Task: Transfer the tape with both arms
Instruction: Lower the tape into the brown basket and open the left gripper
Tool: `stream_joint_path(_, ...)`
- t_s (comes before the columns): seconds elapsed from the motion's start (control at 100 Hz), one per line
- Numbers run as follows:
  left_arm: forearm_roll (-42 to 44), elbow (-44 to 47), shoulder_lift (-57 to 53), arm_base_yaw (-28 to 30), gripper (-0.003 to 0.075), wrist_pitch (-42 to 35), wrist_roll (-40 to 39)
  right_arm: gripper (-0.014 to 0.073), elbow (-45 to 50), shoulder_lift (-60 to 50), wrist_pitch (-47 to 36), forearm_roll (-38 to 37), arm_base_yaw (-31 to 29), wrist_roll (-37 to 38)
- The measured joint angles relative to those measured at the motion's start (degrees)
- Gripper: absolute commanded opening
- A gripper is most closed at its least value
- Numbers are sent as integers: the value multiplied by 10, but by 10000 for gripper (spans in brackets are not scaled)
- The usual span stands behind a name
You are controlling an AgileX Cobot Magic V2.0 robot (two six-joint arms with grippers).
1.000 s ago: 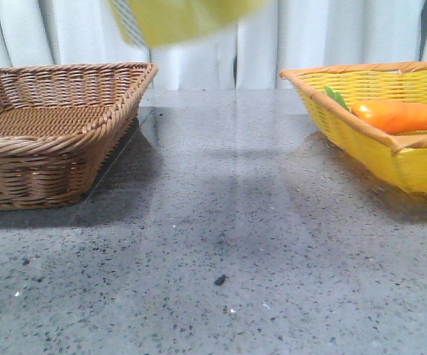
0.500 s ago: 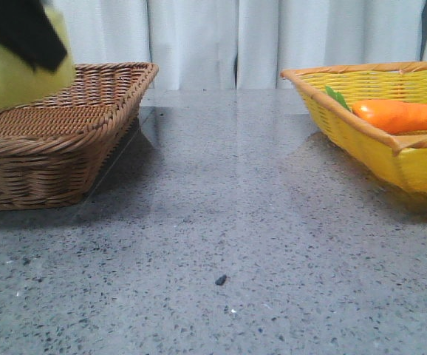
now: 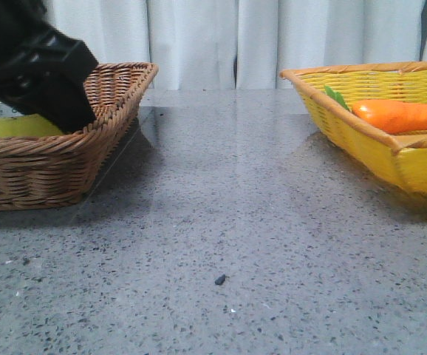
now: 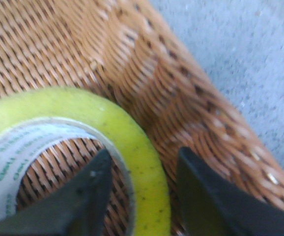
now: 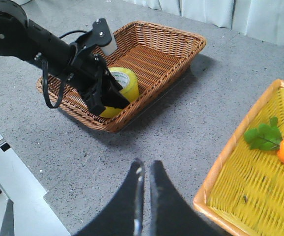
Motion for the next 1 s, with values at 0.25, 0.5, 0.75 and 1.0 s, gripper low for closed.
stream_joint_path(0.25, -9, 1, -84, 0, 195, -3, -1, -64, 17, -19, 0, -38, 0, 0)
stream_joint_path(0.5, -14, 72, -248, 0, -21, -53, -1, -64, 125, -108, -72, -115, 0, 8)
stream_joint_path(0.75, -17, 189, -436, 0, -21, -107, -1, -65, 246, -210, -141, -218, 0, 46)
stream_joint_path(1.0, -31, 317, -601, 0, -21, -145, -7, -65, 337, -295, -185, -271, 0, 48)
